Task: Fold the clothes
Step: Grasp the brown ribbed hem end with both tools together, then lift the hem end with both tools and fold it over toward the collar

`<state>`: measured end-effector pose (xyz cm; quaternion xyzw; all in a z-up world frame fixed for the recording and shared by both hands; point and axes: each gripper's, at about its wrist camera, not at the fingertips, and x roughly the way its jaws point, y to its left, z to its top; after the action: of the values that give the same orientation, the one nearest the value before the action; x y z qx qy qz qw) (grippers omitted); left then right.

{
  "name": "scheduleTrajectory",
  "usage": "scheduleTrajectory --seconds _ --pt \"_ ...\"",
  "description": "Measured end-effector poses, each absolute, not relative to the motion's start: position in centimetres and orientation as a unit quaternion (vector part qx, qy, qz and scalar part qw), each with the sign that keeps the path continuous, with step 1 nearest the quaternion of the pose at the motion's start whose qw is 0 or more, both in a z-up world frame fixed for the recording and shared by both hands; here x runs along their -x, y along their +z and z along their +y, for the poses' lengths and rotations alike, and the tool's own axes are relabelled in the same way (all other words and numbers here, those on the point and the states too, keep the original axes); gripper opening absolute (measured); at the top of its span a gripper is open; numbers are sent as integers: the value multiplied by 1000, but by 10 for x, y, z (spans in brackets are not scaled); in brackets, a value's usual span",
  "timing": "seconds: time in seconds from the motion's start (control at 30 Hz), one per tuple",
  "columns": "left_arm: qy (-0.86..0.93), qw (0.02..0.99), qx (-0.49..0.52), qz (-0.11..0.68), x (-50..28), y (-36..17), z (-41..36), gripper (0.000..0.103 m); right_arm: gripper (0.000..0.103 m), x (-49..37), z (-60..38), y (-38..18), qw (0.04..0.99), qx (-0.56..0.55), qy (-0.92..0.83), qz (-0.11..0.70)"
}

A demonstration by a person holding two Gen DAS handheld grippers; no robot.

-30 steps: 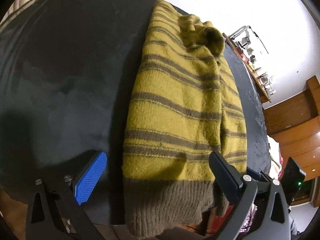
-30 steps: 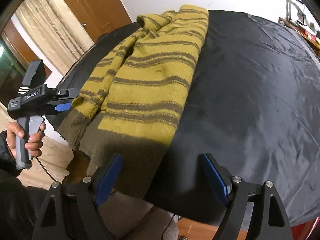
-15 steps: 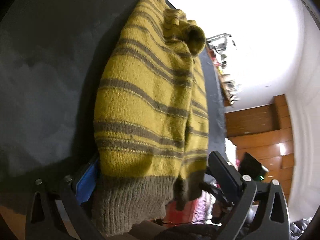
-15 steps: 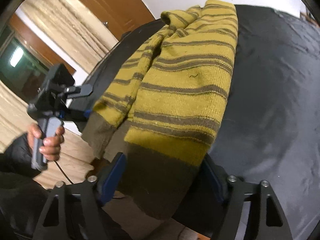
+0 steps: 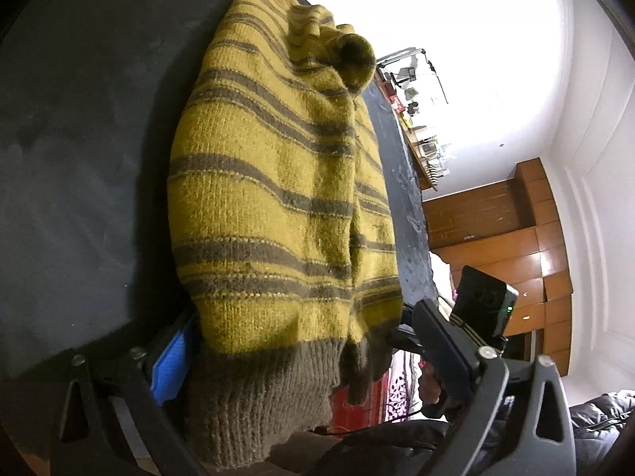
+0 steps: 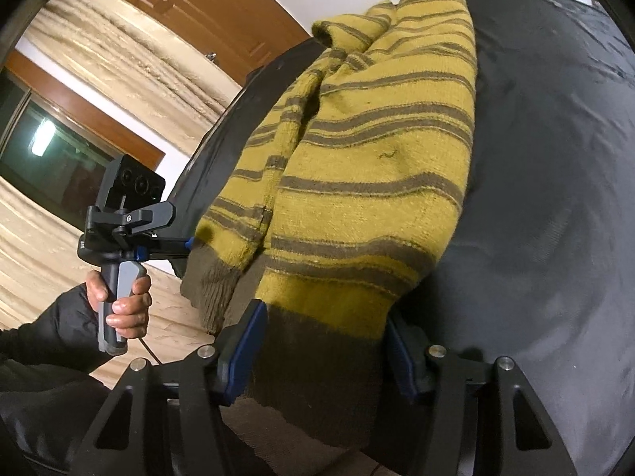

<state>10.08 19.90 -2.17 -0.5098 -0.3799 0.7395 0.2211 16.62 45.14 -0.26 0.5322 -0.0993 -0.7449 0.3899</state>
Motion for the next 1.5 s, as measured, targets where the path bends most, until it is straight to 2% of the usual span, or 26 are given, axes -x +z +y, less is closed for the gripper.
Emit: scheduleTrajectory --seconds 0.07,0.1,0.13,0.2,0.57,0.87,1.1,1.5 --pt "730 198 528 -385 -100 -30 196 32 58 -167 447 -2 388 -532 -747 -93" --pt "725 186 538 -387 -99 -34 195 32 41 -166 445 -3 384 -534 -748 -88" --pt "721 181 537 -399 -100 -36 193 31 31 -165 443 -5 379 -539 -747 -87" --pt "717 174 536 -410 -102 -37 192 31 26 -160 445 -9 375 -548 -741 -105" --pt "708 181 550 -404 -87 -10 193 29 24 -154 449 5 398 -543 -727 -138" --pt "729 208 523 -389 -53 42 168 29 24 -132 443 50 433 -488 -744 -144" --pt "749 228 492 -381 1 83 161 29 24 -92 447 98 432 -428 -776 -167" --pt "746 240 471 -404 131 107 148 29 24 15 457 140 374 -377 -812 -242"
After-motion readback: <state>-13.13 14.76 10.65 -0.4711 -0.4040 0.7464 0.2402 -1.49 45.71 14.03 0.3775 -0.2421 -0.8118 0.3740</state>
